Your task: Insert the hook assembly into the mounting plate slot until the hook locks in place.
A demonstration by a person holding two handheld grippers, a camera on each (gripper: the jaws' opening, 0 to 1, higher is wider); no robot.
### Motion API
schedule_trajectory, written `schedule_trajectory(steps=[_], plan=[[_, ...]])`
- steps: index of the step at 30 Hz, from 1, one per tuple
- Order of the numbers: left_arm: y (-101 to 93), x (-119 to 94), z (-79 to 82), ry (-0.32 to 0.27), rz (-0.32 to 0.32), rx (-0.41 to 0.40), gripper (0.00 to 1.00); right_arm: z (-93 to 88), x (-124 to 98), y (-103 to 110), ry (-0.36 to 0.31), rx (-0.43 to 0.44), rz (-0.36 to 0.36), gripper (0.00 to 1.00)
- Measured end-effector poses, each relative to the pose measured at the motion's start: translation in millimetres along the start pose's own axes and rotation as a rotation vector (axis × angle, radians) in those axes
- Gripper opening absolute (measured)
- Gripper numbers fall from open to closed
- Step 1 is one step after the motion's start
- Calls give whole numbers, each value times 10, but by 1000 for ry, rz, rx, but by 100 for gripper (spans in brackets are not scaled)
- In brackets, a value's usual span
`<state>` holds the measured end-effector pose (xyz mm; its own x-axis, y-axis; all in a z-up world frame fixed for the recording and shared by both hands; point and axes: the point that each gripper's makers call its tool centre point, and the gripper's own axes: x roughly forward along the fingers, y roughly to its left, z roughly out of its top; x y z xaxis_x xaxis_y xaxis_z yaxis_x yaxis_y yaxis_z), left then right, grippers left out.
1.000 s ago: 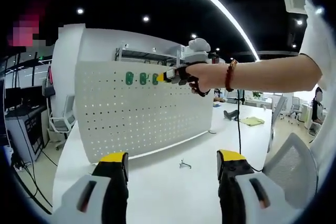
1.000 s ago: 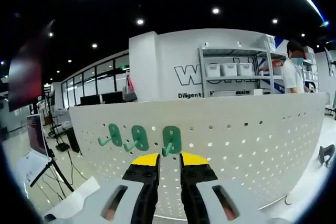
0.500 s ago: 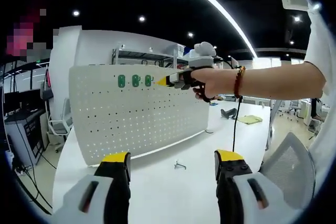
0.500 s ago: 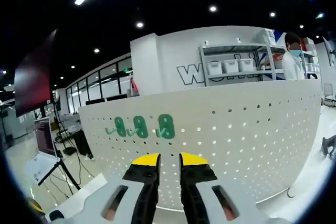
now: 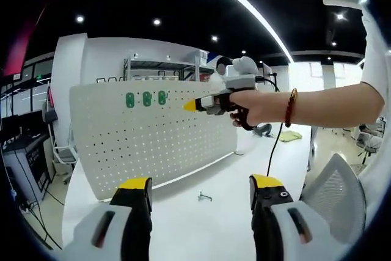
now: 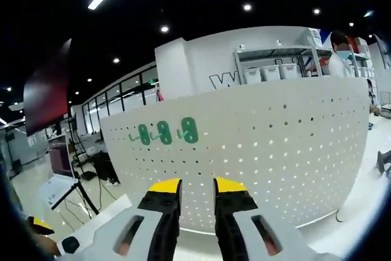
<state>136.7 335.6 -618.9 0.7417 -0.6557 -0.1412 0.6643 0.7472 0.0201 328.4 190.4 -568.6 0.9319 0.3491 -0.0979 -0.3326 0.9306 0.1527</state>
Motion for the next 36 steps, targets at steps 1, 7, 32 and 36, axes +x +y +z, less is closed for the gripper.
schedule_trajectory(steps=[1,7,32,36], plan=[[-1,6,4,-2,-1,-1,67,-13,-17,16,4,-12,14,22],[-46,90,1,8,-15,5,66,-88,-130,48,24,-37,70,23],[-360,513,-145,72,-134,10,64,-434,-639,-232,71,-76,123,23],[-385,587,-193,84,-145,14,62,-435,-737,-334,59,-131,84,23]])
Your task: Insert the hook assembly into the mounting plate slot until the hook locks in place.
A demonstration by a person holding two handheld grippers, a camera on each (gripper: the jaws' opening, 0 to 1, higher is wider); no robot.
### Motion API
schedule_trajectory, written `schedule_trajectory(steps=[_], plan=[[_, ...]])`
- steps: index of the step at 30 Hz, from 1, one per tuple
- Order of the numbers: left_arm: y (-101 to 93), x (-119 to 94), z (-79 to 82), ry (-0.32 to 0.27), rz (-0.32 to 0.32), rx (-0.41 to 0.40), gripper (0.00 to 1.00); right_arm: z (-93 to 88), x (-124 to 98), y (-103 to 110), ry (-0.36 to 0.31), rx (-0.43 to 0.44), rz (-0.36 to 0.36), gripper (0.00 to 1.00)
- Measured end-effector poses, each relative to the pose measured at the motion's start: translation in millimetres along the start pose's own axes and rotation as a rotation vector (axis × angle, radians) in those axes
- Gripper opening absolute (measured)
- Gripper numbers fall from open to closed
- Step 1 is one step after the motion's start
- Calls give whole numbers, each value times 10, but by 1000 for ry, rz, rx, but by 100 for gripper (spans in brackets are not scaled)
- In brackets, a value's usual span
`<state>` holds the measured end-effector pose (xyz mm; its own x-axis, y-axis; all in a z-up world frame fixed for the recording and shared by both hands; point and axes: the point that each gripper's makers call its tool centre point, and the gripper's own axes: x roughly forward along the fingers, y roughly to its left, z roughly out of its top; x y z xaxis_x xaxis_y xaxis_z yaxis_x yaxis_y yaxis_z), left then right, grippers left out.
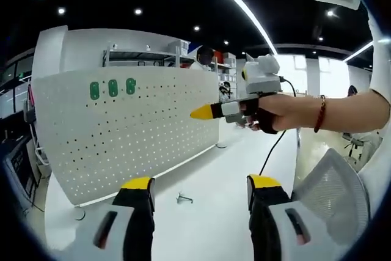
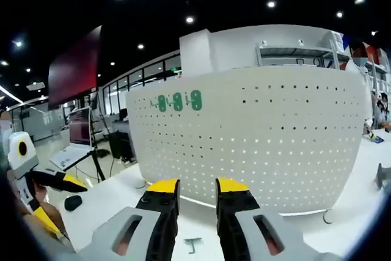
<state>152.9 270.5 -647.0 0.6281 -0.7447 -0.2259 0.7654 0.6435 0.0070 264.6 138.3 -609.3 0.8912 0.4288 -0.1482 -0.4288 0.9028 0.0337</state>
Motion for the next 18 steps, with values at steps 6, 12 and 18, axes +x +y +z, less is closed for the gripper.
schedule_trajectory(steps=[6,12,18], plan=[[10,97,-72,14,-5,-12,60,-82,-110,-29,2,16,8,24],[33,193,-121,31,-17,-6,59,-191,-165,-28,14,15,8,25],[40,244,-132,32,-34,-14,58,-314,-183,-16,30,43,13,25]])
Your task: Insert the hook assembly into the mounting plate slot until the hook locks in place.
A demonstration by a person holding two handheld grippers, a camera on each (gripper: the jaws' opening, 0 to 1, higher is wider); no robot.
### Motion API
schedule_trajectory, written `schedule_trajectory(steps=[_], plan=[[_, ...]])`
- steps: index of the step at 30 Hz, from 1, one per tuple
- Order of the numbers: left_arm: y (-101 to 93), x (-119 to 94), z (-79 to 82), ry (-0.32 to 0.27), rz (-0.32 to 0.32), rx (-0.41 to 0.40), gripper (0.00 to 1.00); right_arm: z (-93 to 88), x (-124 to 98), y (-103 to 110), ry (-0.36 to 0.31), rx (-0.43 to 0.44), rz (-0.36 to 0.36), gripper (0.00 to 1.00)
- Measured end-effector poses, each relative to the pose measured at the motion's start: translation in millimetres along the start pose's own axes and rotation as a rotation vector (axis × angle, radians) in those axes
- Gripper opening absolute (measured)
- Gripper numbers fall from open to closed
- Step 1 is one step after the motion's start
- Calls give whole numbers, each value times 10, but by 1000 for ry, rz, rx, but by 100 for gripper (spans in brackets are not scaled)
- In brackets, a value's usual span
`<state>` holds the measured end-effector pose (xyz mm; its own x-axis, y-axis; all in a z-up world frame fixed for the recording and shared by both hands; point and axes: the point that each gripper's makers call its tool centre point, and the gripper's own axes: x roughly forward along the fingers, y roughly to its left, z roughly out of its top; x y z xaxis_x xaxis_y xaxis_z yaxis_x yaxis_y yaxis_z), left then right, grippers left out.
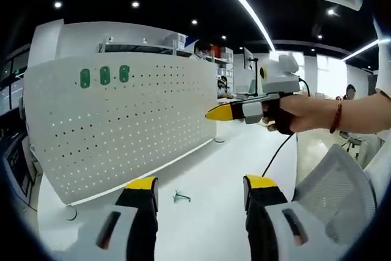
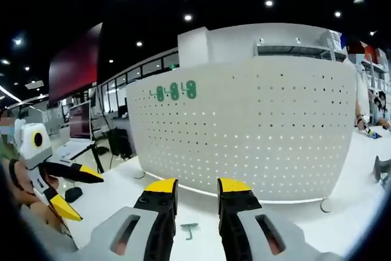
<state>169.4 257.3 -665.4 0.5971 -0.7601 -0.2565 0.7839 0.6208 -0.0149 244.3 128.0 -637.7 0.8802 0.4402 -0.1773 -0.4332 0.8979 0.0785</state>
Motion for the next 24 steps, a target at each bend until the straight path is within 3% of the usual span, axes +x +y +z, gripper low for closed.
schedule_trajectory(steps=[5,18,24], plan=[[25,76,-82,32,-11,-7,51,-77,-16,13,13,3,11,26],[106,327,-179,58,-18,-7,51,-146,-29,-63,13,3,35,30],[154,423,-278,86,-23,-8,51,-260,-25,-46,26,6,57,33]])
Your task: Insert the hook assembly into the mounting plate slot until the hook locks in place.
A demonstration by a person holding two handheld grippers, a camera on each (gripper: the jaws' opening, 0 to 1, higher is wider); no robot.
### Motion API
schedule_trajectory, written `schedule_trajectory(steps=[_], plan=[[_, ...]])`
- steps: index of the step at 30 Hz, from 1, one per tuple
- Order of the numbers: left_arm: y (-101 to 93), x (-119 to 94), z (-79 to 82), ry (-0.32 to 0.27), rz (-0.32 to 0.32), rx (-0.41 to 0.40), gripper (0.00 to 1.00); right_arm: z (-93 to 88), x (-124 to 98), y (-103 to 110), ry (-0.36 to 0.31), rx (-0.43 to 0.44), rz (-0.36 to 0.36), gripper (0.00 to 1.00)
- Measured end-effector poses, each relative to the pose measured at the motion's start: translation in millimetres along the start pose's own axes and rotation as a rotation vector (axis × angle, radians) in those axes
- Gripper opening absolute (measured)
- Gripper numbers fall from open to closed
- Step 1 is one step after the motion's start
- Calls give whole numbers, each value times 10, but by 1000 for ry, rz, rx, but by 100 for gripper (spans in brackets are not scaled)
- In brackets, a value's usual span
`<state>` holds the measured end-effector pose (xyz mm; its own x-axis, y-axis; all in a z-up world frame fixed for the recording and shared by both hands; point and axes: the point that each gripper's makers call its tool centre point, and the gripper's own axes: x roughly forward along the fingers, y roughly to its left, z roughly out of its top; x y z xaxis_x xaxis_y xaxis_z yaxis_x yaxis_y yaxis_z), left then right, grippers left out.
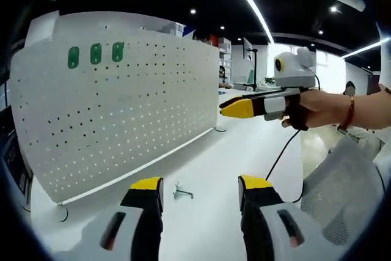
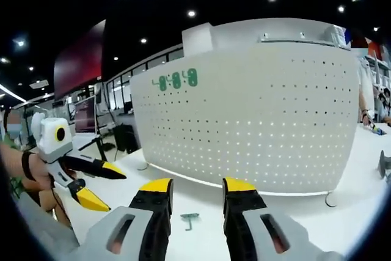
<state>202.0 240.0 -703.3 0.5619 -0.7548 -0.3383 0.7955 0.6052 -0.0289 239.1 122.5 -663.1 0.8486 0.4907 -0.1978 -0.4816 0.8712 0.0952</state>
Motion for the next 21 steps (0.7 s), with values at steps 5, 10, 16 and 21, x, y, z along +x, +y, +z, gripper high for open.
schedule_trajectory(steps=[5,10,16,21], plan=[[60,75,-113,33,1,-12,49,-101,-11,-9,17,24,-1,33],[114,155,-213,64,3,-26,47,-154,-35,-42,17,50,-9,32],[134,257,-302,79,-4,-32,41,-229,-74,-64,18,65,-18,32],[145,357,-400,101,-17,-57,40,-293,-95,-104,27,82,-27,32]])
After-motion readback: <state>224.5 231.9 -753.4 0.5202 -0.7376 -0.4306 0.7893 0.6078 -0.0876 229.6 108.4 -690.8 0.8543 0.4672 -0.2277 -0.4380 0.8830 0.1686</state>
